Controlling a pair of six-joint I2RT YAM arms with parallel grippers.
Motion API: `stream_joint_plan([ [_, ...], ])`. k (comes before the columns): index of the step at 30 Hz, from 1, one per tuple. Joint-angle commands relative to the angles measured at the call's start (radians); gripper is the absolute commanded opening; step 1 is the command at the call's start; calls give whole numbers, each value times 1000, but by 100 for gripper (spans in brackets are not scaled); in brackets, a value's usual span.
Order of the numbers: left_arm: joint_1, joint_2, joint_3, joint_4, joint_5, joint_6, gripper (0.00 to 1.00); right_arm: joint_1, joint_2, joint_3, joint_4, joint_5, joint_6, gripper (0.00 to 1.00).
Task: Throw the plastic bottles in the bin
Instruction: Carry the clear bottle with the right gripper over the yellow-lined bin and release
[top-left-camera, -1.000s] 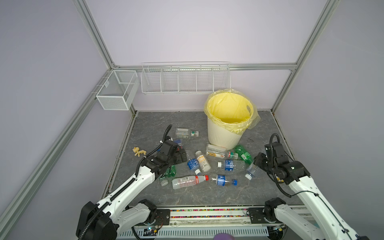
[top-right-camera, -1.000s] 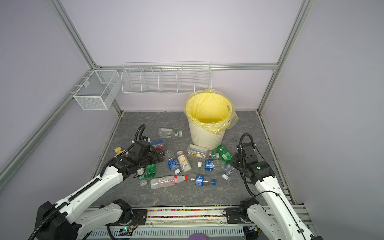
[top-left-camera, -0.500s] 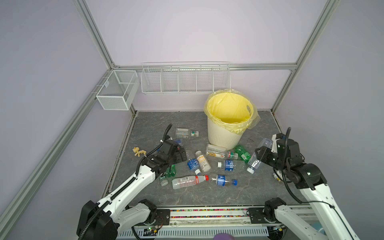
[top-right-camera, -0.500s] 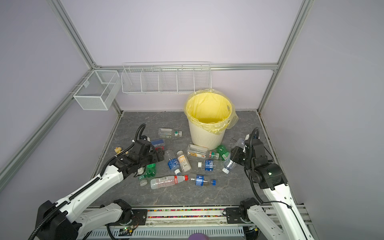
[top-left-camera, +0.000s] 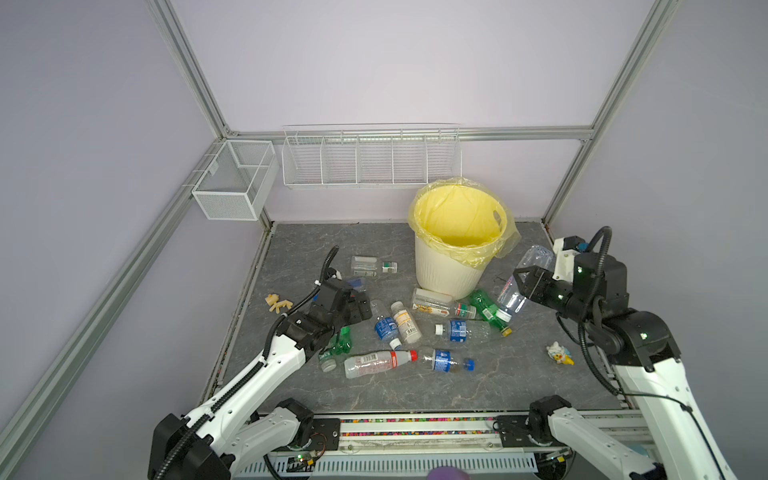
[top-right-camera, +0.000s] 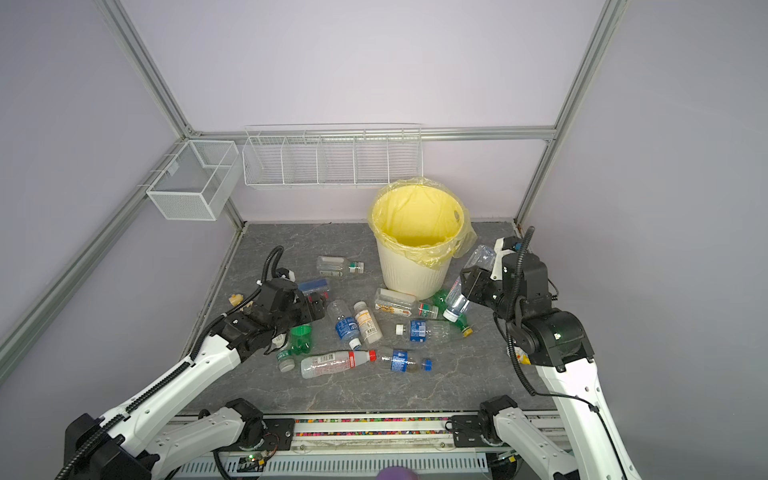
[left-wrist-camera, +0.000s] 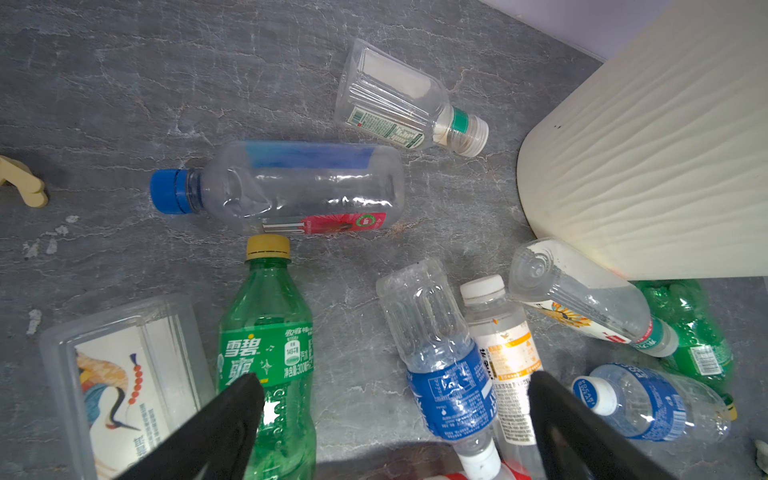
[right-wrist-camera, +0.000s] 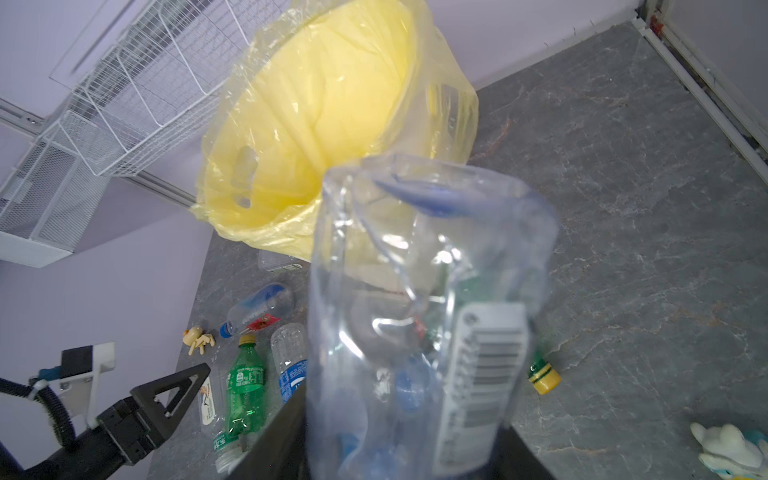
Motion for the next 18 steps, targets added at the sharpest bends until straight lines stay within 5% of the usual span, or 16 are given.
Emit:
stream_joint_plan([
  [1, 6, 7, 33, -18, -7, 0, 99, 4, -9, 36, 33, -30, -38, 51],
  [12, 6, -11, 1, -11, -16, -3, 99, 3, -126, -88, 84, -63, -27, 52],
  [18, 6, 7, 17, -6, -6, 4, 99, 4, -45, -23, 154, -92, -2, 52],
])
